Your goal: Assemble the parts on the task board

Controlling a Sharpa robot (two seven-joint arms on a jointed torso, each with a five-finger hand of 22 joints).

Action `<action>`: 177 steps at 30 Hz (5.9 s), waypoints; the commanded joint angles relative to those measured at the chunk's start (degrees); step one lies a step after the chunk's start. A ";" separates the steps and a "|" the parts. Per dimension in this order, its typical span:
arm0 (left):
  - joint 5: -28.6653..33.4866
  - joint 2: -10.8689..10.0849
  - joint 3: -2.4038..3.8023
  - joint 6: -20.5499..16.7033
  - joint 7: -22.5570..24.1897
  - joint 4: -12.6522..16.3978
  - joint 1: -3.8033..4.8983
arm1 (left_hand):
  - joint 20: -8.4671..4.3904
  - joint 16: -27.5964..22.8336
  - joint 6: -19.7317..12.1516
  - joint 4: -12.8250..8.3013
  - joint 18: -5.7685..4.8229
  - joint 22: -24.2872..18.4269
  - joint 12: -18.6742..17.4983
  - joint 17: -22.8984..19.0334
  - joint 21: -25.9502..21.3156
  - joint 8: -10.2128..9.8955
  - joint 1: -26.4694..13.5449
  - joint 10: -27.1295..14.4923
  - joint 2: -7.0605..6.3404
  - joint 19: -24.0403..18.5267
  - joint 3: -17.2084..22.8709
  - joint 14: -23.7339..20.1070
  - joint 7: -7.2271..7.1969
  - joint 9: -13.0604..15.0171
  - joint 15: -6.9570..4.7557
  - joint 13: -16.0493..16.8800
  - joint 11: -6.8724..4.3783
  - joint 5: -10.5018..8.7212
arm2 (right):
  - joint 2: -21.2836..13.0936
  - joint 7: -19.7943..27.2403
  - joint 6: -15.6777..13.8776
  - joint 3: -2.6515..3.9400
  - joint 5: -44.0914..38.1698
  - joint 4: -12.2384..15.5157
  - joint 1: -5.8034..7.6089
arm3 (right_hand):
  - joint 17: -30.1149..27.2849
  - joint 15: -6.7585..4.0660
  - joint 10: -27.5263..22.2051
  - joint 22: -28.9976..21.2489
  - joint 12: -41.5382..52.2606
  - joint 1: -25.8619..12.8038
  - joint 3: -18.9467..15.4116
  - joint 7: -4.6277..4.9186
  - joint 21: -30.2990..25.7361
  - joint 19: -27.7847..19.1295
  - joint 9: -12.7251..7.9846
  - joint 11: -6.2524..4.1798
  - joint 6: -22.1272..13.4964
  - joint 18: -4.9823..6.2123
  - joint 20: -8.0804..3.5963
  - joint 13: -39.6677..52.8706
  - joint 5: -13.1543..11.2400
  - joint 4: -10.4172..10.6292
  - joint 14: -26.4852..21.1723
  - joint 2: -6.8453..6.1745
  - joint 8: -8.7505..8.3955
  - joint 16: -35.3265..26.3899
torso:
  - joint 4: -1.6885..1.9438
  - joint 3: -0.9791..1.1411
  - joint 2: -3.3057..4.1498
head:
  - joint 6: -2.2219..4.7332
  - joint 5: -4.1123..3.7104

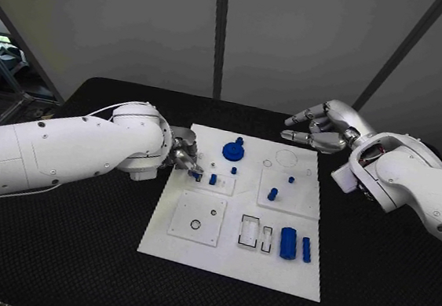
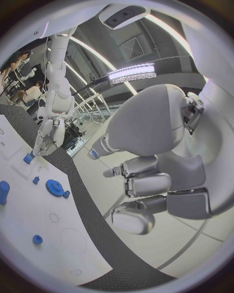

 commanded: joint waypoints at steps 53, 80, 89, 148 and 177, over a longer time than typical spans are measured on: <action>-2.94 1.35 -0.44 1.11 -0.76 -0.05 -0.11 | -0.38 0.93 -0.17 -6.02 0.07 3.44 0.64 9.43 0.80 1.44 -2.08 1.39 -1.06 0.95 8.99 3.72 -0.63 0.49 -0.50 0.37 -0.21 0.19 | 0.09 0.22 0.78 0.02 -0.09 -0.25 0.09 | 8.02 -0.11 -0.24 -0.02 -0.18 -0.15 0.00 -0.03 -0.32 -0.42 0.02 0.06 -0.23 0.87 -0.07 4.93 -0.24 0.45 4.31 0.27 -0.34 -0.19 | 0.06 0.02 -0.04 | -0.53 -0.18; -2.93 0.92 -0.61 2.60 -0.82 -0.24 -0.13 | -0.41 0.94 -0.17 -6.28 0.04 3.56 0.76 9.43 0.88 1.61 -2.23 1.55 -1.24 1.05 9.46 3.74 -0.68 0.55 -0.54 0.49 -0.26 0.22 | 0.03 0.20 1.38 0.02 -0.09 -0.38 0.09 | 8.02 -0.11 -0.24 -0.02 -0.18 -0.15 0.00 -0.03 -0.32 -0.42 0.02 0.06 -0.23 0.87 -0.07 4.93 -0.24 0.45 4.31 0.27 -0.34 -0.19 | -0.01 0.00 -0.03 | -0.66 0.25; -2.93 0.90 -0.62 3.36 -0.86 -0.14 -0.13 | -0.42 0.95 -0.18 -6.34 0.05 3.54 0.80 9.44 0.85 1.65 -2.27 1.60 -1.29 1.03 9.56 3.75 -0.69 0.57 -0.54 0.55 -0.27 0.23 | 0.00 0.18 1.44 0.02 -0.09 -0.42 0.09 | 8.02 -0.11 -0.24 -0.02 -0.18 -0.15 0.00 -0.03 -0.32 -0.42 0.02 0.06 -0.23 0.87 -0.07 4.93 -0.24 0.45 4.31 0.27 -0.34 -0.19 | 0.02 0.01 -0.04 | -0.79 0.14; -2.20 2.75 -0.67 3.29 -0.94 -2.25 -0.12 | -1.44 3.04 4.68 -0.91 -0.65 6.07 2.09 11.26 2.80 1.87 -14.71 4.89 -4.30 3.15 1.29 4.71 -2.21 -1.09 -1.58 2.18 -1.47 0.03 | -0.10 0.23 1.36 0.02 -0.10 -0.33 0.09 | 7.85 -0.13 -0.30 -0.15 -0.24 -0.11 -0.10 -0.04 -0.43 -0.47 0.03 0.05 -0.20 0.89 -0.08 4.84 -0.24 0.50 4.27 0.33 -0.30 -0.31 | 0.00 0.01 -0.05 | -1.12 -0.24; -2.25 2.64 -0.64 -0.70 -0.76 -3.21 -0.14 | -1.66 3.05 5.59 4.38 -0.77 6.76 2.21 11.32 2.88 1.76 -17.23 5.27 -5.52 3.57 -13.30 4.73 -2.43 -1.86 -1.76 2.64 -1.65 0.23 | -0.12 0.20 1.34 0.02 -0.22 -0.44 0.09 | 7.36 -0.12 -0.50 -0.67 -0.49 -0.34 -0.30 -0.02 -0.77 -0.79 0.02 0.06 -0.30 1.00 -0.08 4.57 -0.23 0.69 4.15 0.30 -0.34 -0.61 | 0.06 -0.01 -0.03 | -1.09 -0.50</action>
